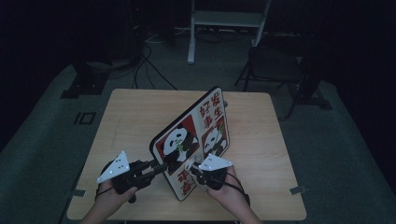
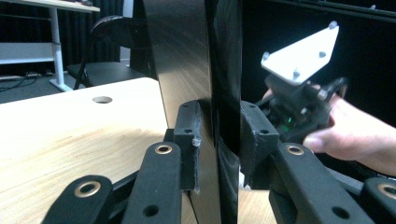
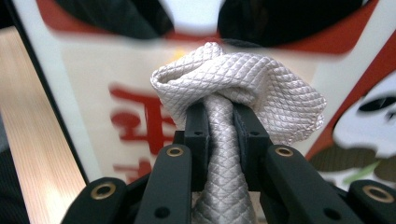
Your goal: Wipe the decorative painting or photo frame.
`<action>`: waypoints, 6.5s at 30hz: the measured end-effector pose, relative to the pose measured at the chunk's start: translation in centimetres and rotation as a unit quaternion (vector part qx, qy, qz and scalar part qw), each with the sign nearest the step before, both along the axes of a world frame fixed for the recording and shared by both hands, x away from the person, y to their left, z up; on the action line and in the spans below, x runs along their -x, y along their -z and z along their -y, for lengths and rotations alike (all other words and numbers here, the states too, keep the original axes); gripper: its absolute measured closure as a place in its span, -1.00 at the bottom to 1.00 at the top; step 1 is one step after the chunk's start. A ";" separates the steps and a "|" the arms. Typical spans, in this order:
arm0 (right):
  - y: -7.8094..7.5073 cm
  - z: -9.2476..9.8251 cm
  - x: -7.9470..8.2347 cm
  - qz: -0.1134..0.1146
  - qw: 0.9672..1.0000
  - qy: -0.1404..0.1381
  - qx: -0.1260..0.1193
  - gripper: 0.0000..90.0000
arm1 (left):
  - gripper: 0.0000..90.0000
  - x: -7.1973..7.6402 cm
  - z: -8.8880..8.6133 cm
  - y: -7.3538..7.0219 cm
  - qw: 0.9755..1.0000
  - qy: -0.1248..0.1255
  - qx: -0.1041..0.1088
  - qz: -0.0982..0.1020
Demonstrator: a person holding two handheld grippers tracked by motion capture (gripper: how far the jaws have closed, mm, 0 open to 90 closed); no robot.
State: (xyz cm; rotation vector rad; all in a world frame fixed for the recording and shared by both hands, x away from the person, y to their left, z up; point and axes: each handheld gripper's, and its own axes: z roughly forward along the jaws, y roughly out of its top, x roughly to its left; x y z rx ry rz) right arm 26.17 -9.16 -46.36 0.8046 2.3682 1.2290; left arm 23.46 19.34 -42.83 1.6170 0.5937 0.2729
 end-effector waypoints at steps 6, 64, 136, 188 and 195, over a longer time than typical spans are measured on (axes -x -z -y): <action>1.8 0.6 0.0 -0.029 1.000 0.006 0.009 0.73 | 0.61 0.0 0.0 0.0 1.000 0.002 0.001 0.000; 3.9 -2.0 2.1 -0.104 0.991 -0.069 0.045 0.73 | 0.62 0.0 0.0 0.1 1.000 0.001 -0.007 0.008; -11.2 -3.9 0.9 0.091 0.989 -0.031 -0.113 0.73 | 0.57 0.2 0.3 0.1 1.000 0.015 -0.015 0.007; -8.7 -3.7 1.5 0.092 0.990 -0.042 -0.094 0.73 | 0.56 0.3 0.3 0.2 1.000 0.014 -0.018 0.012; -7.4 -3.3 1.8 0.083 0.993 -0.037 -0.081 0.74 | 0.56 0.3 0.3 0.2 1.000 0.017 -0.016 0.010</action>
